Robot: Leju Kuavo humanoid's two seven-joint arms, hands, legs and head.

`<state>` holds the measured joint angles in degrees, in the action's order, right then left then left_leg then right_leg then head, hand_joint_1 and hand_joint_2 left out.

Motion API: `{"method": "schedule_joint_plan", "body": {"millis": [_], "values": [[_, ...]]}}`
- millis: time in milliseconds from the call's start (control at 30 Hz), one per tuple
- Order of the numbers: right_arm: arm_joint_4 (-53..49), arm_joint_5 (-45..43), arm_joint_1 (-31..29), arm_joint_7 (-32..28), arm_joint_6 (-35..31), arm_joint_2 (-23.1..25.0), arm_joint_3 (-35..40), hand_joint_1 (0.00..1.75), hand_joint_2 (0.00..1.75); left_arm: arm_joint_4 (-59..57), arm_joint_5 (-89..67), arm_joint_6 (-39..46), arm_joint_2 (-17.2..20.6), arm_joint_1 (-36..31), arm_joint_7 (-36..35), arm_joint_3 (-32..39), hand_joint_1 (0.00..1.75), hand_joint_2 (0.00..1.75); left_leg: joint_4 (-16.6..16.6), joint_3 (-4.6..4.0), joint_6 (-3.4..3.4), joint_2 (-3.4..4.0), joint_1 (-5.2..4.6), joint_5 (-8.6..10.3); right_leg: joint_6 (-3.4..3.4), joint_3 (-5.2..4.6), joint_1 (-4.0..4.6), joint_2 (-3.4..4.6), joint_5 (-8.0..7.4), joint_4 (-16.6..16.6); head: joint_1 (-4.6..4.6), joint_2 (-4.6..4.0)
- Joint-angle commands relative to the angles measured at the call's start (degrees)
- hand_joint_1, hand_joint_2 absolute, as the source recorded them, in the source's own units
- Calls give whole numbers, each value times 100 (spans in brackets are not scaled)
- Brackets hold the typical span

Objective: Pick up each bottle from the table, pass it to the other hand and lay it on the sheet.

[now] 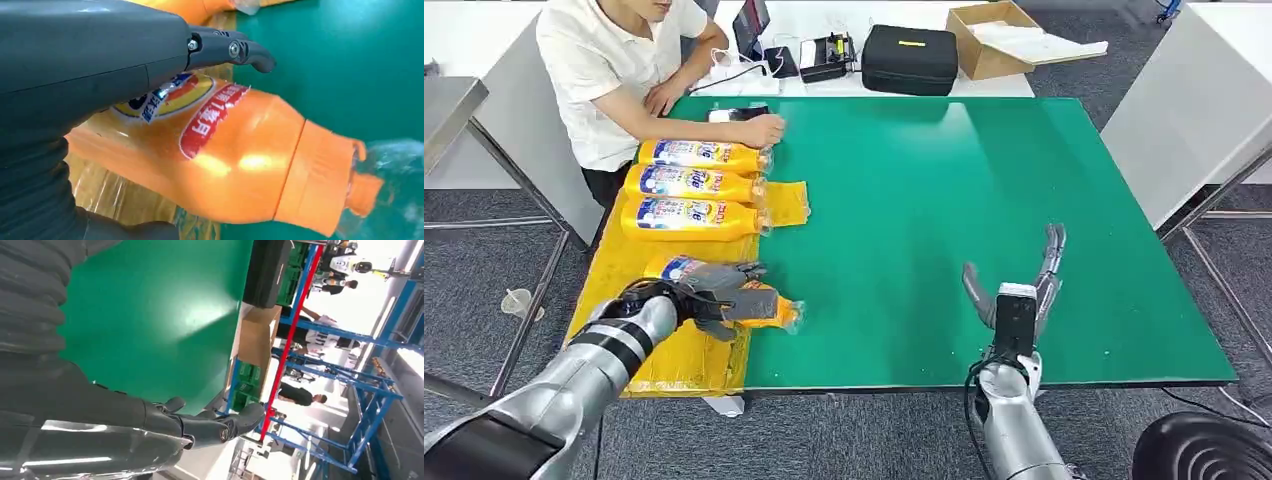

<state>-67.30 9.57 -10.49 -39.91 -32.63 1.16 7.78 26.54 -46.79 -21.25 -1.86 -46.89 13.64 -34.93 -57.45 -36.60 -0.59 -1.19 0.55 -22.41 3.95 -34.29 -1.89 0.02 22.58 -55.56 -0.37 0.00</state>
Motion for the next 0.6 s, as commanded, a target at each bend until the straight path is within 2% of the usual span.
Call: {"method": "schedule_joint_plan", "body": {"millis": [33,200,300,400,600], "values": [[418,-103,-375,-9,-115,-11,312,0,175,354,445,-353,520,-83,91,-518,0,175,-3,15,2,37,5,-10,-21,6,9,28,-1,1,0,0],[333,-123,-351,-9,-181,-45,328,0,175,1001,913,-350,689,-63,36,-658,0,175,-4,7,2,22,3,-6,-16,1,6,14,1,-2,0,0],[333,-123,-351,-9,-181,-45,328,0,175,1001,913,-350,689,-63,36,-658,0,175,-4,7,2,22,3,-6,-16,1,6,14,1,-2,0,0],[301,-87,-311,-9,-226,-76,339,0,175,1509,1248,-25,821,23,-144,-934,0,175,-13,12,2,27,8,-17,-26,6,13,14,10,-6,0,0],[314,-47,-308,-9,-276,-82,369,0,175,1532,1321,16,853,49,-165,-976,0,175,-3,-7,1,15,4,-6,-15,-10,6,9,3,1,0,0]]}}
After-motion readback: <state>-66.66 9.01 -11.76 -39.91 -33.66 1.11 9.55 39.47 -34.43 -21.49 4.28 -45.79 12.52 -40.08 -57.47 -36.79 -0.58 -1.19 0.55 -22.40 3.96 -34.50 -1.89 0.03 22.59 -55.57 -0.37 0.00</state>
